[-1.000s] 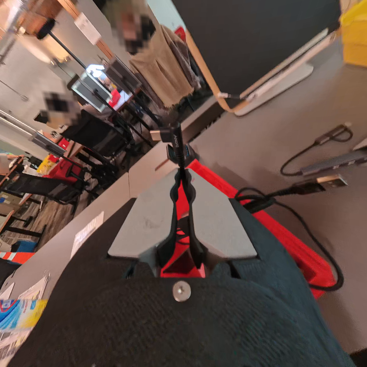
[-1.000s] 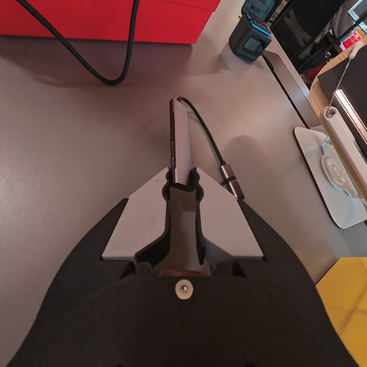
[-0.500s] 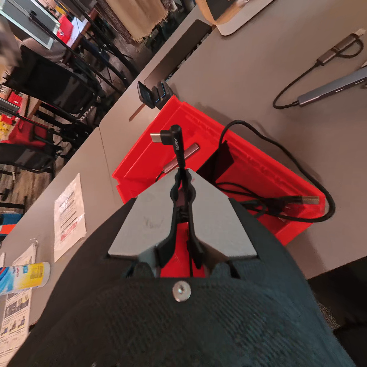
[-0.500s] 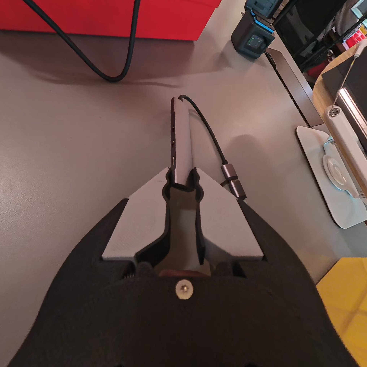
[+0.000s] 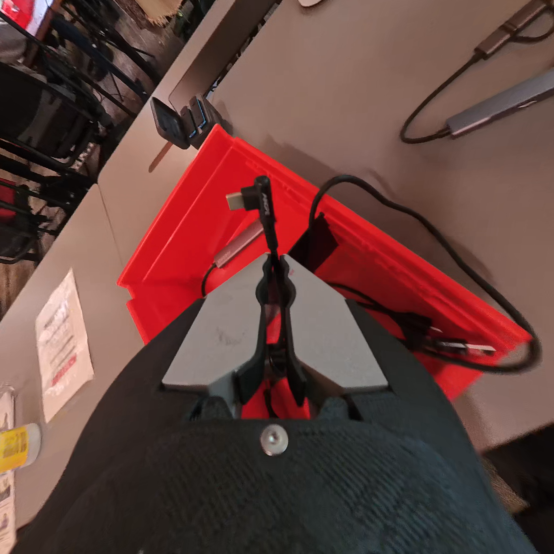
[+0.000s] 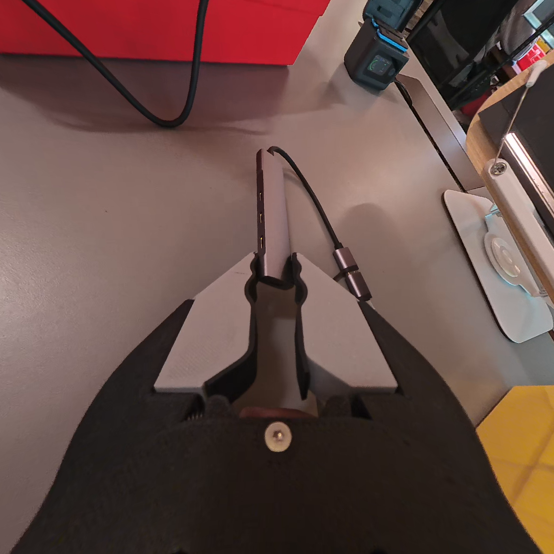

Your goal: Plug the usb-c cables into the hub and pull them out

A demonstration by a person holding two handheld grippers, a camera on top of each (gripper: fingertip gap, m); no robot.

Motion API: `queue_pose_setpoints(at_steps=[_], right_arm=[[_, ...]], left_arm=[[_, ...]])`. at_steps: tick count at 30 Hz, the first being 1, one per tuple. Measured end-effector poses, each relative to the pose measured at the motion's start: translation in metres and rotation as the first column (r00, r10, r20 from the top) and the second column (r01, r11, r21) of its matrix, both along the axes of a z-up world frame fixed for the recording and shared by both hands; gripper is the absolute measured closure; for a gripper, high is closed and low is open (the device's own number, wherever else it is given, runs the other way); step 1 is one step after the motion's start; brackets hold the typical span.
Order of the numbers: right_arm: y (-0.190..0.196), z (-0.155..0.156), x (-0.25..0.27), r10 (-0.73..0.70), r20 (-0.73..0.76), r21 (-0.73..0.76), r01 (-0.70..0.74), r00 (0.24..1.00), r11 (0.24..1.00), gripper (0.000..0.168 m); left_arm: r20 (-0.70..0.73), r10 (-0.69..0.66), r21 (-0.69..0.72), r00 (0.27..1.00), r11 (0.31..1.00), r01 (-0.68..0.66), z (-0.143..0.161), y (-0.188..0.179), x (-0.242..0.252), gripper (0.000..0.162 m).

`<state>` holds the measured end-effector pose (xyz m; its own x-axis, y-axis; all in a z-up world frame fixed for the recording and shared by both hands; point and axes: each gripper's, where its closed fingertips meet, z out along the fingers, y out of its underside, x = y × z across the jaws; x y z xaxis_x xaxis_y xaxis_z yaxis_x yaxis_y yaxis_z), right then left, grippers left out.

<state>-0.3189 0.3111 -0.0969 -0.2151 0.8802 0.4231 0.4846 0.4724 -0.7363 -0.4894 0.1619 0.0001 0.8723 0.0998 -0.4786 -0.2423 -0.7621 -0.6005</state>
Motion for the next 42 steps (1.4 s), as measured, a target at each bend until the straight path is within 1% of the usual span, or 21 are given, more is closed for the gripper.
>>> queue_pose_setpoints(at_steps=[2, 3, 5, 6, 8, 10, 13, 15, 18, 21, 24, 26, 27, 29, 30, 31, 32, 34, 37, 39, 42], right_arm=[[0.0, -0.001, 0.0, -0.001, 0.002, 0.009, 0.001, 1.0, 1.0, 0.15], [0.001, 0.0, 0.0, -0.003, 0.001, 0.009, 0.003, 1.0, 1.0, 0.15], [0.002, 0.0, 0.001, -0.008, 0.0, 0.001, 0.008, 1.0, 1.0, 0.15], [0.003, 0.0, 0.001, -0.011, -0.001, -0.004, 0.011, 1.0, 1.0, 0.15], [0.003, 0.0, 0.001, -0.012, 0.0, -0.012, 0.012, 1.0, 1.0, 0.15], [0.002, -0.001, 0.001, -0.009, 0.006, -0.008, 0.009, 1.0, 1.0, 0.15], [0.001, -0.002, 0.0, -0.003, 0.012, 0.012, 0.003, 1.0, 1.0, 0.15], [0.0, -0.001, 0.0, -0.001, 0.009, 0.012, 0.001, 1.0, 1.0, 0.15], [0.0, 0.0, 0.0, -0.001, 0.006, 0.005, 0.001, 1.0, 1.0, 0.15], [0.0, -0.001, 0.001, -0.005, 0.009, 0.006, 0.005, 1.0, 1.0, 0.15], [0.001, -0.002, 0.001, -0.007, 0.012, 0.003, 0.007, 1.0, 1.0, 0.15], [0.001, -0.002, 0.001, -0.007, 0.014, -0.003, 0.007, 1.0, 1.0, 0.15], [0.0, -0.002, 0.001, -0.007, 0.015, -0.004, 0.007, 1.0, 1.0, 0.15], [0.0, -0.002, 0.001, -0.006, 0.014, -0.001, 0.006, 1.0, 1.0, 0.15], [0.0, -0.002, 0.002, -0.007, 0.013, 0.001, 0.007, 1.0, 1.0, 0.15], [0.0, -0.001, 0.002, -0.008, 0.011, 0.0, 0.008, 1.0, 1.0, 0.15], [0.001, -0.001, 0.002, -0.008, 0.009, -0.002, 0.008, 1.0, 1.0, 0.15], [0.001, 0.0, 0.002, -0.01, 0.006, -0.007, 0.01, 1.0, 1.0, 0.15], [0.001, 0.0, 0.002, -0.01, 0.007, -0.004, 0.01, 1.0, 1.0, 0.15], [0.001, 0.0, 0.003, -0.01, 0.008, -0.002, 0.01, 1.0, 1.0, 0.15], [0.001, -0.001, 0.003, -0.013, 0.011, -0.006, 0.013, 1.0, 1.0, 0.149]], left_arm=[[-0.037, 0.019, -0.033, 0.999, 0.999, -0.02, -0.013, 0.009, -0.013, 0.159], [-0.045, 0.026, -0.054, 0.999, 0.998, -0.028, -0.021, 0.011, -0.017, 0.156], [-0.039, 0.031, -0.106, 0.999, 0.994, -0.035, -0.034, 0.009, -0.019, 0.142], [-0.031, 0.038, -0.113, 0.999, 0.993, -0.042, -0.035, 0.007, -0.018, 0.136], [-0.029, 0.041, -0.072, 0.999, 0.996, -0.043, -0.023, 0.002, -0.017, 0.129], [-0.024, 0.035, -0.032, 0.999, 0.999, -0.036, -0.004, -0.009, -0.013, 0.126], [0.003, 0.019, -0.049, 1.0, 0.999, -0.019, 0.019, -0.037, -0.006, 0.123], [0.081, -0.034, -0.112, 0.996, 0.993, 0.043, 0.018, -0.059, 0.011, 0.126], [0.214, -0.099, -0.181, 0.972, 0.974, 0.139, 0.004, -0.082, 0.034, 0.127], [0.263, -0.038, -0.265, 0.964, 0.958, 0.11, -0.016, -0.101, 0.033, 0.126], [0.318, -0.045, -0.355, 0.947, 0.92, 0.163, -0.036, -0.122, 0.042, 0.13], [0.316, -0.034, -0.428, 0.948, 0.887, 0.174, -0.049, -0.133, 0.042, 0.129], [0.293, -0.008, -0.469, 0.956, 0.87, 0.151, -0.056, -0.137, 0.037, 0.127], [0.262, 0.052, -0.538, 0.964, 0.837, 0.102, -0.068, -0.145, 0.028, 0.13], [0.295, 0.063, -0.547, 0.954, 0.83, 0.114, -0.072, -0.145, 0.031, 0.138], [0.325, 0.063, -0.529, 0.944, 0.839, 0.126, -0.072, -0.142, 0.035, 0.144], [0.319, 0.067, -0.525, 0.945, 0.843, 0.117, -0.072, -0.14, 0.032, 0.146], [0.307, 0.094, -0.534, 0.947, 0.841, 0.09, -0.073, -0.14, 0.026, 0.157], [0.314, 0.111, -0.538, 0.943, 0.839, 0.08, -0.073, -0.14, 0.023, 0.158], [0.255, 0.126, -0.508, 0.959, 0.861, 0.022, -0.063, -0.136, 0.012, 0.159], [0.169, 0.124, -0.439, 0.978, 0.898, -0.038, -0.033, -0.134, 0.001, 0.16]])
